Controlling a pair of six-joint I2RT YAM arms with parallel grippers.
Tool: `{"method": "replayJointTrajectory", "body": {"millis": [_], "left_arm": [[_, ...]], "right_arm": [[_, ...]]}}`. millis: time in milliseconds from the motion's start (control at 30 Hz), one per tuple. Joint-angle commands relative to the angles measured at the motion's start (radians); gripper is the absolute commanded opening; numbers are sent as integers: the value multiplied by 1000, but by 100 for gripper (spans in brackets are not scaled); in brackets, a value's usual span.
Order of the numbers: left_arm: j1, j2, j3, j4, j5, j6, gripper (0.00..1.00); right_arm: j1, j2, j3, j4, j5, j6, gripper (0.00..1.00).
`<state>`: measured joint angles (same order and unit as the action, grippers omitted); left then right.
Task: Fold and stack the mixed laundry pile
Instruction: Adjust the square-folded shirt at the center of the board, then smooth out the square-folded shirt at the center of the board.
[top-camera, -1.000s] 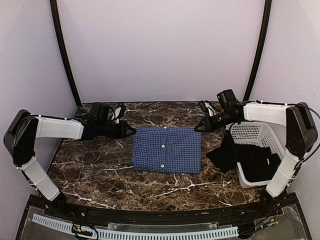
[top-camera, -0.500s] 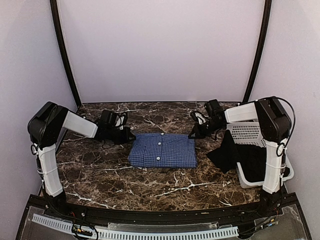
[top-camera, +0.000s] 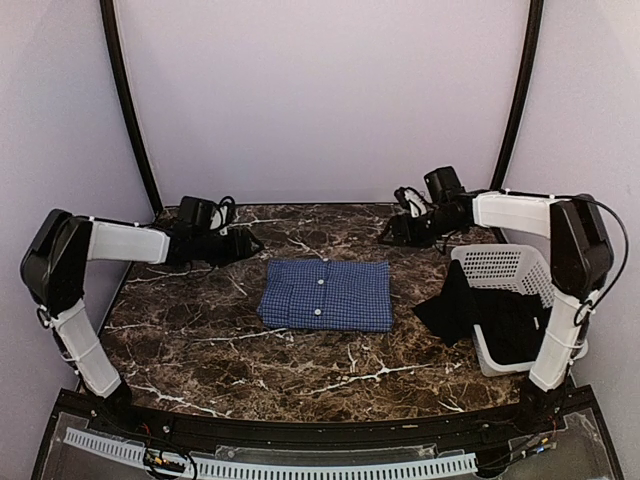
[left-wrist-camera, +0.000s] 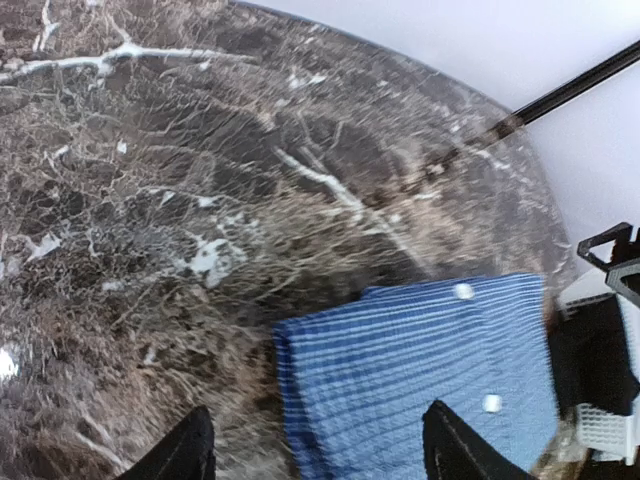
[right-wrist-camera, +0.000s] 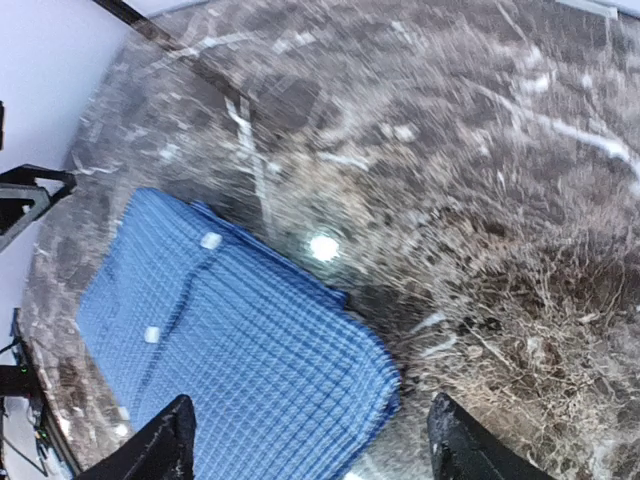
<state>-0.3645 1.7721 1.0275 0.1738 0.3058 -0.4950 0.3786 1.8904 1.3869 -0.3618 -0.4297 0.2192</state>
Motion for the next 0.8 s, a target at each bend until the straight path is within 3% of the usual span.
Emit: {"method": "replayJointTrajectory", "body": {"millis": [0, 133, 200, 367, 500, 633, 767], "left_arm": [[-47, -234, -60, -35, 82, 13, 74], [-154, -269, -118, 32, 217, -37, 77], [-208, -255, -154, 132, 306, -98, 79], [-252, -144, -195, 343, 377, -222, 80], [-250, 34, -262, 632, 413, -369, 80], [-219, 206, -326, 807, 393, -458, 80], [-165, 266, -410, 905, 362, -500, 80]], "right_arm": [[30, -194, -60, 16, -143, 64, 79], [147, -238, -149, 80, -227, 162, 80], [200, -241, -206, 173, -277, 235, 80], [277, -151, -302, 450, -373, 400, 80], [271, -10, -348, 611, -438, 478, 79], [236, 104, -381, 647, -445, 471, 77], [182, 178, -434, 668, -438, 449, 76]]}}
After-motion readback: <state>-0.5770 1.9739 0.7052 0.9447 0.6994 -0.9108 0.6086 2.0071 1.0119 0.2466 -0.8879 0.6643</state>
